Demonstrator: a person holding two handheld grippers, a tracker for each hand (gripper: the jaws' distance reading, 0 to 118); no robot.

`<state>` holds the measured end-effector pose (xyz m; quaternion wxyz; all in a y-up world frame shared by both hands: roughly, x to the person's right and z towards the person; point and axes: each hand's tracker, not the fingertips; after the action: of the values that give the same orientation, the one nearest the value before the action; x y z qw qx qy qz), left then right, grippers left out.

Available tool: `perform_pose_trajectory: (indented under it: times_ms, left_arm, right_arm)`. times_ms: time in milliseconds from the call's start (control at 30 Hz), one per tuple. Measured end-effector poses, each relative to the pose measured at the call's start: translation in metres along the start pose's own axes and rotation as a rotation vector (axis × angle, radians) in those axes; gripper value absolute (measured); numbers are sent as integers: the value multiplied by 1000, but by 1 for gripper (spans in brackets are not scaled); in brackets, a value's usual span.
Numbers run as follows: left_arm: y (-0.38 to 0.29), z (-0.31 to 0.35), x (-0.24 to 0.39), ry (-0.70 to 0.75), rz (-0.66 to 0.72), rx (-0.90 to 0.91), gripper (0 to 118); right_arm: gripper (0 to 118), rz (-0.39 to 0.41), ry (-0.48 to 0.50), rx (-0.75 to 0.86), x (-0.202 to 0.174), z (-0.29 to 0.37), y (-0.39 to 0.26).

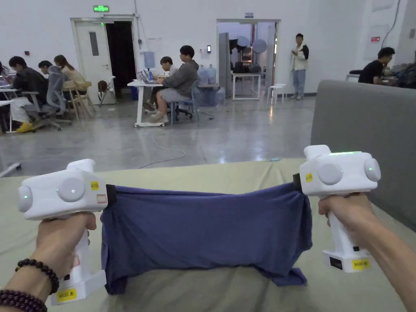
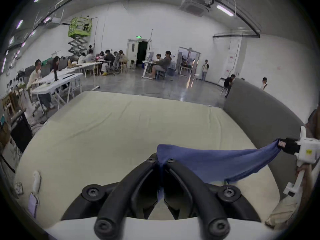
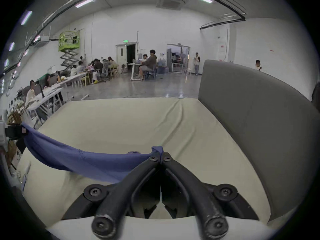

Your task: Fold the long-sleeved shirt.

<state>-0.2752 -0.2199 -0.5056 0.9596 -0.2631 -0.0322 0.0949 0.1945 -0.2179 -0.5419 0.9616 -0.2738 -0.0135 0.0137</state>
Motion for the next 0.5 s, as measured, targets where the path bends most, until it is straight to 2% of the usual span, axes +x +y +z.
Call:
perform_pose_trajectory:
  times_ms: [133,233,267,400,500]
  left_arm:
    - [-69,57,-6,18,-91,-24,0]
    - [-136,78,-20,2,-39,-133,0]
    - [-161,84,-26,-14,-25,-188,0]
    - [-247,97,-41,1,-112,-395,0]
    - [-290,115,-53,-13,-109,-485,0]
  right_arm:
    - [0,27,67,-34,1,61,-69]
    - [0,80,93,-140,5,81,-132]
    - [0,104,92,-180,5,85,-155]
    - [0,188,137,-385,-1,101,-238]
    - [0,310,188,-543,-10,115,-286]
